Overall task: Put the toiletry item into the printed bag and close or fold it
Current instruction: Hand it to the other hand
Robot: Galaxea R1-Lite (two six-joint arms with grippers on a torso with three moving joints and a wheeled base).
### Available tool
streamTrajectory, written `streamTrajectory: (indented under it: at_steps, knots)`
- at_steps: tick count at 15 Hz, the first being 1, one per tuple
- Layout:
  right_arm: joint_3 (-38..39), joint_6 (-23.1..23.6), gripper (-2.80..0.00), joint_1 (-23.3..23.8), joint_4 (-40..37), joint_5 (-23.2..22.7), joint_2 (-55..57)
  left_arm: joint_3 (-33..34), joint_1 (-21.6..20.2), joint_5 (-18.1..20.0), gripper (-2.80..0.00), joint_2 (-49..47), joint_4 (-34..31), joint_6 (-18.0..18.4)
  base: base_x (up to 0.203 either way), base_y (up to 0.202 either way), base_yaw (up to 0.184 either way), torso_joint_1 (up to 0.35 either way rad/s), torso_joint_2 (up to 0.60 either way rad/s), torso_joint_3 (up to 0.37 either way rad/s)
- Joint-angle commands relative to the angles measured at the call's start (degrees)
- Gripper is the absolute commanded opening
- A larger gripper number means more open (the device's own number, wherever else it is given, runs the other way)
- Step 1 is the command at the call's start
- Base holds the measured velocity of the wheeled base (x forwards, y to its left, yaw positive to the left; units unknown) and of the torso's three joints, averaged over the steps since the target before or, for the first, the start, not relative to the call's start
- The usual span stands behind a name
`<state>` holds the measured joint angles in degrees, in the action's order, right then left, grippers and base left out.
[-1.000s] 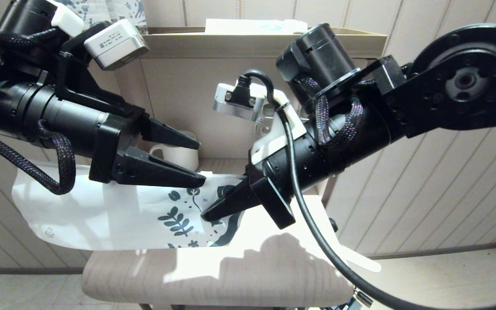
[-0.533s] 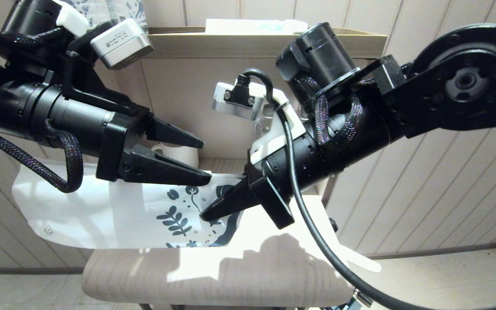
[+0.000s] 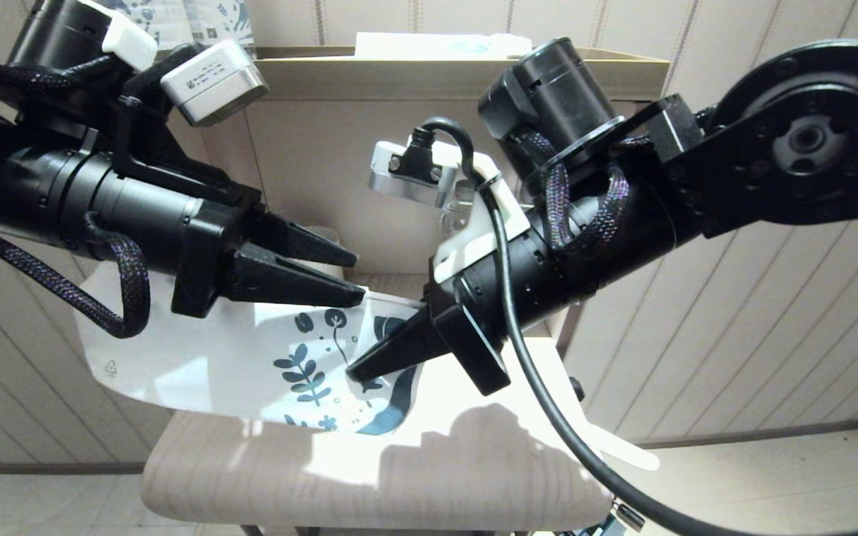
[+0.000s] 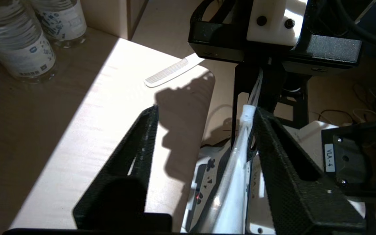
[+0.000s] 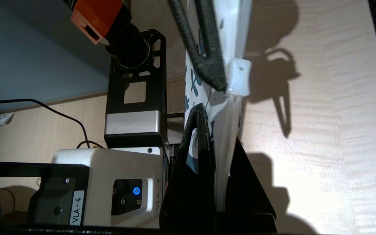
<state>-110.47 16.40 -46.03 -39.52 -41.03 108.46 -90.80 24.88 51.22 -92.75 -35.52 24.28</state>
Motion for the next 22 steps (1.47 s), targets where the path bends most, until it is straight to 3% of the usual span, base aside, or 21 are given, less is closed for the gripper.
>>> streamTrajectory:
  at_steps: [1, 7, 11, 13, 18, 20, 22]
  knots:
    - [-0.01, 0.13, -2.8, 0.06, -0.2, -0.22, 0.09, 0.09, -0.09, 0.64, -2.8, -0.23, -0.17, 0.15, 0.0, 0.0, 0.0, 0.0, 0.0, 0.0]
    - [-0.01, 0.21, -2.8, -0.02, -0.03, -0.22, 0.17, 1.04, -0.16, 4.14, -2.8, 0.03, -0.11, 0.28, 0.0, 0.0, 0.0, 0.0, 0.0, 0.0]
    - [0.42, 0.48, -2.8, 0.06, -0.47, -0.07, 0.27, 0.26, -0.24, 4.53, -2.8, 0.15, -0.76, -0.52, 0.0, 0.0, 0.0, 0.0, 0.0, 0.0]
    - [1.34, 0.71, -2.8, 0.15, -0.43, 1.24, -0.83, -0.87, -1.25, 4.58, -2.8, 0.68, -0.55, -7.23, 0.0, 0.0, 0.0, 0.0, 0.0, 0.0]
    - [-0.28, 2.76, -2.8, -0.98, -3.1, 9.99, -2.34, -1.16, -5.42, 6.44, -2.8, 1.49, -1.04, -6.72, 0.0, 0.0, 0.0, 0.0, 0.0, 0.0]
    - [-0.52, 6.4, -2.8, -2.46, -6.5, 19.69, -2.26, -0.9, -6.74, 6.44, -2.8, 1.02, -2.76, -3.28, 0.0, 0.0, 0.0, 0.0, 0.0, 0.0]
    - [-0.87, 9.19, -2.8, -3.89, -7.18, 24.96, -2.37, -1.54, -6.93, 6.29, -2.8, 0.42, -6.2, 2.16, 0.0, 0.0, 0.0, 0.0, 0.0, 0.0]
